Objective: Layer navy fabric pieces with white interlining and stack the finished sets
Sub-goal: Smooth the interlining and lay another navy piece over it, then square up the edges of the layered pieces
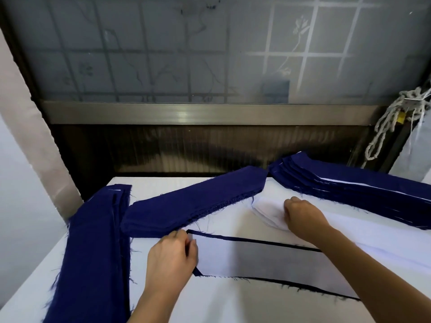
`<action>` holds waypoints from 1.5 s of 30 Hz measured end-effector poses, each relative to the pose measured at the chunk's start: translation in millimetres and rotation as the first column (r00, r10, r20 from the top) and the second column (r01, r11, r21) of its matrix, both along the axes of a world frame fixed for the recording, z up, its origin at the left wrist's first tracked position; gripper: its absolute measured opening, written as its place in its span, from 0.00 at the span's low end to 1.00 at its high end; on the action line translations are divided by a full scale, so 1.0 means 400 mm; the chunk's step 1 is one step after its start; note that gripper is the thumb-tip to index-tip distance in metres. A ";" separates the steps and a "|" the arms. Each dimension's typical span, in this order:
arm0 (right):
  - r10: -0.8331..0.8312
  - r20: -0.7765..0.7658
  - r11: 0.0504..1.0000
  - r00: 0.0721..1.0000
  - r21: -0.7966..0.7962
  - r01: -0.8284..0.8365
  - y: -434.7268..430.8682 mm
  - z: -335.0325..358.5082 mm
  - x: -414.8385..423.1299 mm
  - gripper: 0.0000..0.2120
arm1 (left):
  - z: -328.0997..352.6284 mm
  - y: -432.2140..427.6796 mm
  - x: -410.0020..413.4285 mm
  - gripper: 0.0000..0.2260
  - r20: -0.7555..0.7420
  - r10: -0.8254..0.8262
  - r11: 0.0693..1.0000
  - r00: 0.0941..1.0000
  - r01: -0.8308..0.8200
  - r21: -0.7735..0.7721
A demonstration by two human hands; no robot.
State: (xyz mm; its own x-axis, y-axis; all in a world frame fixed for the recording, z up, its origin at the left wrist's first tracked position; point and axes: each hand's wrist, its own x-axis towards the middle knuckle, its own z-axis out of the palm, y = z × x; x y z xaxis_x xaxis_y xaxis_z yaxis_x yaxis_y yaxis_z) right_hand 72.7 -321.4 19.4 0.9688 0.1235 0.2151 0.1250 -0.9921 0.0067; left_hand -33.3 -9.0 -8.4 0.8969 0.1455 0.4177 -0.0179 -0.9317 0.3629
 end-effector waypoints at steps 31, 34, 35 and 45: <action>-0.020 -0.145 0.999 0.989 0.045 0.027 -0.047 0.018 0.006 0.07 | 0.006 0.001 -0.004 0.12 -0.058 0.008 1.000 0.998 -0.009 -0.010; -0.048 -0.172 0.982 0.984 0.170 0.077 -0.065 0.018 0.001 0.07 | 0.005 0.001 0.000 0.12 -0.063 0.009 1.000 0.998 -0.009 -0.001; -0.057 -0.180 0.972 0.982 0.216 0.096 -0.070 0.018 -0.002 0.06 | 0.004 0.002 0.000 0.12 -0.064 0.010 1.000 0.998 -0.010 -0.001; -0.026 -0.203 0.848 0.979 0.513 0.129 -0.077 0.051 -0.043 0.15 | 0.006 -0.003 -0.004 0.10 0.027 -0.042 0.996 0.999 0.044 -0.074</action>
